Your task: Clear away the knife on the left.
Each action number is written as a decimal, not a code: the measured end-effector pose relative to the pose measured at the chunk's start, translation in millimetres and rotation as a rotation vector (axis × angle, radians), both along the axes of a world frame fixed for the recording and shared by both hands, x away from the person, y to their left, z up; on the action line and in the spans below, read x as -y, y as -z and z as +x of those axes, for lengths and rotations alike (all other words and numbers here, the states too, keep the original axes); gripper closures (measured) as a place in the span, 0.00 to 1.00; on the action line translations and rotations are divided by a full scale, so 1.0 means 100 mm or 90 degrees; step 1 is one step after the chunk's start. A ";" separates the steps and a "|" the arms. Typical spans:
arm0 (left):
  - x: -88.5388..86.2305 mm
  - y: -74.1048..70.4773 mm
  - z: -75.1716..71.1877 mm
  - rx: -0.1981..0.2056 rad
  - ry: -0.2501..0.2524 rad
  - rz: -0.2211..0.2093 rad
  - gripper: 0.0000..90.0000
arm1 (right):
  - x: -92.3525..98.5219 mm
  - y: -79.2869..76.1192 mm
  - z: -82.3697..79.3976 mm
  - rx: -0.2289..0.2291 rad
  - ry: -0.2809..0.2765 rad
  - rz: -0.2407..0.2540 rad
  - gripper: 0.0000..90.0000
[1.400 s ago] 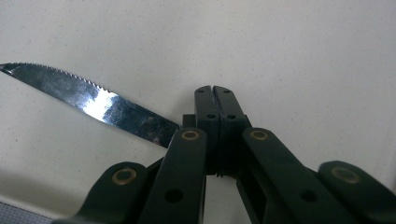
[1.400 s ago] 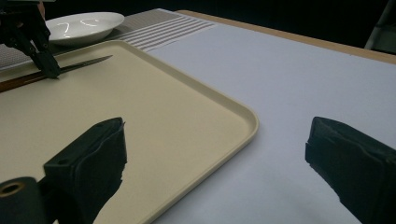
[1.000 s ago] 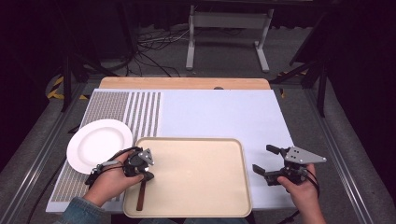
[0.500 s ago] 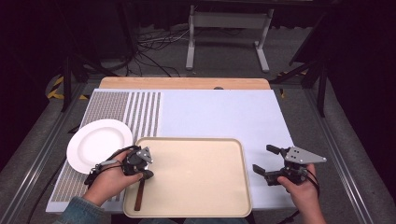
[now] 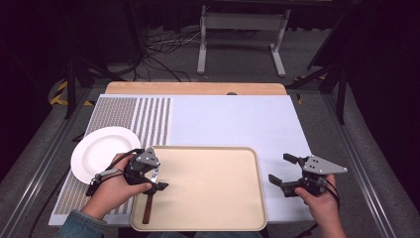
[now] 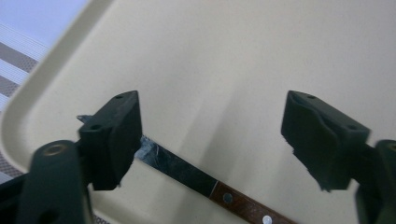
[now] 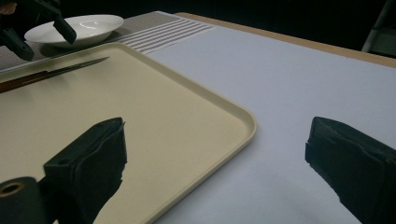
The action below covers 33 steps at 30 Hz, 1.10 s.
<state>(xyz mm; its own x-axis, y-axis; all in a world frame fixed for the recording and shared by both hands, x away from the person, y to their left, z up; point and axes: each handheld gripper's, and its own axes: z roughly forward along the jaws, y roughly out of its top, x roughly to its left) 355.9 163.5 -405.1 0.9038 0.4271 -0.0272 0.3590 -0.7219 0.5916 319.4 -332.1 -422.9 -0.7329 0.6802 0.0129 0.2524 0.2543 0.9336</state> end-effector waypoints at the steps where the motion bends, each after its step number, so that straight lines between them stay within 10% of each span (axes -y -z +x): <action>1: -0.01 -0.01 -0.01 0.008 -0.005 -0.008 0.19 | 0.00 0.00 0.00 0.000 0.000 0.000 0.06; 33: -0.77 -0.02 -0.27 0.170 -0.088 -0.232 0.07 | 0.01 -0.02 -0.03 0.016 0.005 0.014 0.05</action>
